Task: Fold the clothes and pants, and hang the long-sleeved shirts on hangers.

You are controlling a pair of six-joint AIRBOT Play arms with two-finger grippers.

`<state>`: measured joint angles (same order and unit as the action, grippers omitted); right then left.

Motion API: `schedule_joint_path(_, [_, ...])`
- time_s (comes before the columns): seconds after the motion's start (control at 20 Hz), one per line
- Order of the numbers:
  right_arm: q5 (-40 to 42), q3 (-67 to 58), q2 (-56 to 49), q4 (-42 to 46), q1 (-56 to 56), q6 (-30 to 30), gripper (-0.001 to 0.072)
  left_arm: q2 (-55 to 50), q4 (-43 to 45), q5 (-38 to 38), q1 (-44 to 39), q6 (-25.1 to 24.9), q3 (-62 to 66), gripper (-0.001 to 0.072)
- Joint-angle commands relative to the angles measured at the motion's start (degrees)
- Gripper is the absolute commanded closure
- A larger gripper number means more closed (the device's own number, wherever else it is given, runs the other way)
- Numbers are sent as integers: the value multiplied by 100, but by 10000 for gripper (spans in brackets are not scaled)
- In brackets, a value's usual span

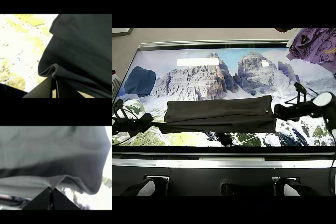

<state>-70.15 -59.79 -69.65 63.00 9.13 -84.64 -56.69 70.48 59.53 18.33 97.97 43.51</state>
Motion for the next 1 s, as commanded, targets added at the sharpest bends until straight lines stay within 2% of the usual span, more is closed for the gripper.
schedule_joint_path(0.0, [107, -1196, -1104, 417, -164, -173, 678, -844, 9, -339, -57, -168, 649, 695])
schedule_joint_path(0.35, [-17, -2354, -2277, 459, -166, -151, 678, -2675, 24, -328, -505, -791, 2264, 695])
schedule_joint_path(0.6, [236, -2544, -2754, 459, -299, -131, 677, -3617, 221, -238, -776, -796, 3084, 694])
schedule_joint_path(0.85, [520, -2542, -3112, 345, -337, -162, 675, -3995, 216, -214, -817, -796, 3265, 689])
schedule_joint_path(0.9, [514, -2542, -3136, 332, -337, -181, 650, -4011, 197, -219, -817, -793, 3268, 660])
schedule_joint_path(0.95, [503, -2546, -3134, 328, -337, -225, 587, -4009, 195, -221, -817, -752, 3276, 552])
